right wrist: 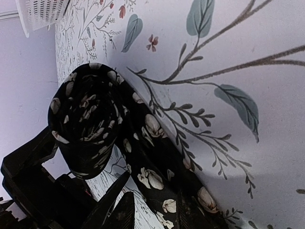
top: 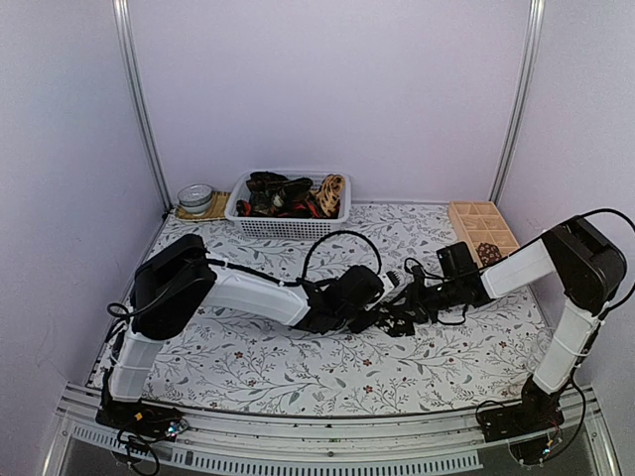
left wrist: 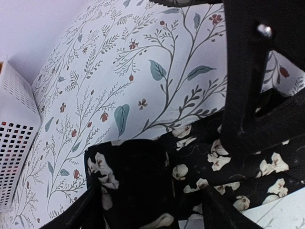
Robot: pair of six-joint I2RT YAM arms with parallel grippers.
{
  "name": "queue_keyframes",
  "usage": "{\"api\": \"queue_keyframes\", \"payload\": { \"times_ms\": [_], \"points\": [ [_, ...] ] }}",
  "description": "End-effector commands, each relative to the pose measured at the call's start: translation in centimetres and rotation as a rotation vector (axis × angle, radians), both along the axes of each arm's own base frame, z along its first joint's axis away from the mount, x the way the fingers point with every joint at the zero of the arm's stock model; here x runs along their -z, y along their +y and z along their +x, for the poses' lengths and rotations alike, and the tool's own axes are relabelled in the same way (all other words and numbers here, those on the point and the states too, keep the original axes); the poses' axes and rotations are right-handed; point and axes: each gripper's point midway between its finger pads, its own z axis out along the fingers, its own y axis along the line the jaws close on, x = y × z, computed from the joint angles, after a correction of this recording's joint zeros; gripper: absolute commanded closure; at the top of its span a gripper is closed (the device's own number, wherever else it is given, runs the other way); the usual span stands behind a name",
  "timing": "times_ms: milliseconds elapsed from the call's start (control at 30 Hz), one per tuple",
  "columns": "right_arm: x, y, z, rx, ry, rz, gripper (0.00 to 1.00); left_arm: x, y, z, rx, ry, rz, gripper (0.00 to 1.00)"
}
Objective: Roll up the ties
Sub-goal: Roll the tie at the center of the board.
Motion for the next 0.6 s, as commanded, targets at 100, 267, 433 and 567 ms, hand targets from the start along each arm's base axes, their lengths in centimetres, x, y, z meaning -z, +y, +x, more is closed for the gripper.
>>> {"api": "queue_keyframes", "payload": {
  "times_ms": [100, 267, 433, 567],
  "points": [
    [2.0, 0.1, -0.2, -0.005, 0.027, -0.023, 0.71, -3.3, -1.5, -1.2, 0.06, 0.01, -0.073, 0.27],
    [1.6, 0.2, -0.1, -0.007, 0.015, -0.021, 0.71, -4.2, -1.8, -1.3, 0.082, 0.033, -0.111, 0.26],
    [0.3, 0.7, 0.5, -0.005, -0.006, 0.013, 0.71, -3.9, -1.5, -0.9, 0.086, 0.102, -0.159, 0.25],
    [-0.8, 0.8, 1.0, -0.001, -0.027, 0.018, 0.7, -4.1, -1.0, -0.4, 0.077, 0.143, -0.202, 0.25]
  ]
}}
